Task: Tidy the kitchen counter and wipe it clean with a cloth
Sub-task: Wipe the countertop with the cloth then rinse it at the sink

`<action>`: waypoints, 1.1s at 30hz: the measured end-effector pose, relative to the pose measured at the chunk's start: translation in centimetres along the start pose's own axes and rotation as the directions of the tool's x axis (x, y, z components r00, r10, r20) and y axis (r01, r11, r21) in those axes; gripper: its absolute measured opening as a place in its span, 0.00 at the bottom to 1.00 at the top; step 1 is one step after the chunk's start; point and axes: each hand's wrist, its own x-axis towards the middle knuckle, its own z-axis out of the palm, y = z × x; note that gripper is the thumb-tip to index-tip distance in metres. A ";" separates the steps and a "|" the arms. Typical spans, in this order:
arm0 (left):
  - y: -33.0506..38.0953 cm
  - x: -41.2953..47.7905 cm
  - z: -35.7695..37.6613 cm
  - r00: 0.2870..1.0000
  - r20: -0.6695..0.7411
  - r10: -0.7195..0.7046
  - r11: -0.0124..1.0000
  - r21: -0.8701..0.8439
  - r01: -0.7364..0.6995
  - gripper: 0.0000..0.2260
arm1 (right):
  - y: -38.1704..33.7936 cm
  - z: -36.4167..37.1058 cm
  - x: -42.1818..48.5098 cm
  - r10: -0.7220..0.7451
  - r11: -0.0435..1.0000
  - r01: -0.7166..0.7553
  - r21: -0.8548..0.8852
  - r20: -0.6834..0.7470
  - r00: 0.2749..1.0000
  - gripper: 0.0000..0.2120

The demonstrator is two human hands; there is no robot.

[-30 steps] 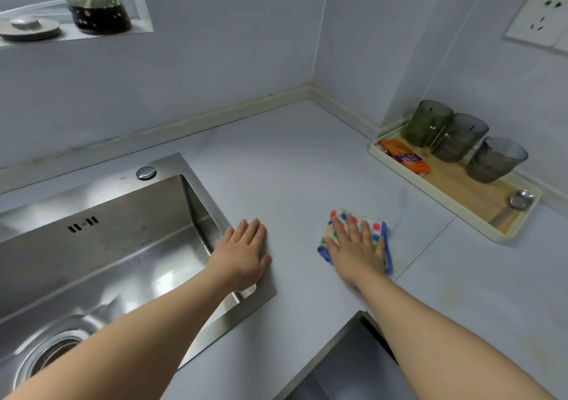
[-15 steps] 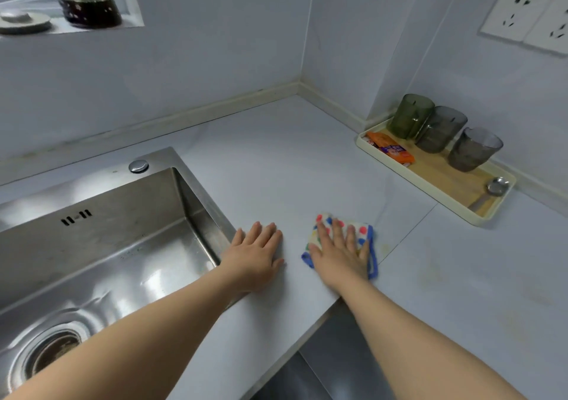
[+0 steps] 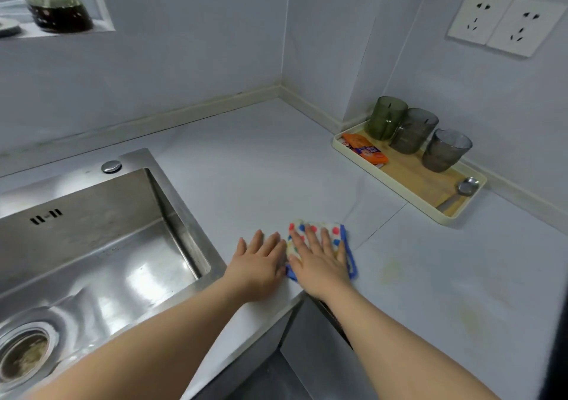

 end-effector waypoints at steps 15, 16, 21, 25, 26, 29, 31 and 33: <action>0.5 -0.4 0.5 0.995 -0.028 -0.091 0.996 -0.026 0.090 0.24 | 4.8 0.1 -1.3 -0.088 0.994 0.088 -0.065 -0.004 0.996 0.26; 0.6 -0.4 0.5 0.995 -0.028 -0.098 0.995 -0.031 0.097 0.23 | 6.5 -0.2 -1.1 -0.033 0.997 0.032 -0.076 -0.009 0.999 0.27; 1.3 -0.3 0.1 0.992 -0.007 -0.123 0.992 -0.033 0.123 0.24 | 10.0 -0.8 -1.9 0.266 0.964 -0.266 0.021 -0.008 0.964 0.27; 3.2 0.9 -0.5 0.996 -0.029 -0.085 0.996 0.005 0.085 0.23 | 5.3 0.4 -2.8 0.031 0.999 -0.030 0.019 -0.029 0.999 0.27; 3.9 1.2 -0.4 0.998 -0.026 -0.054 0.998 0.019 0.054 0.23 | 5.4 0.5 -2.9 -0.012 1.000 0.012 -0.001 -0.030 0.999 0.26; 5.1 1.7 0.1 0.999 0.009 -0.040 0.999 0.021 0.040 0.23 | 9.2 0.1 -2.8 0.082 0.997 -0.083 -0.013 -0.025 0.996 0.26; 5.1 1.5 0.3 0.998 0.016 -0.054 0.998 0.027 0.054 0.24 | 11.8 -0.1 -2.9 0.225 0.974 -0.225 0.009 -0.016 0.974 0.27; 5.1 1.4 0.3 0.998 0.014 -0.055 0.998 0.031 0.054 0.26 | 12.0 -0.2 -3.0 0.297 0.955 -0.296 0.031 -0.014 0.955 0.27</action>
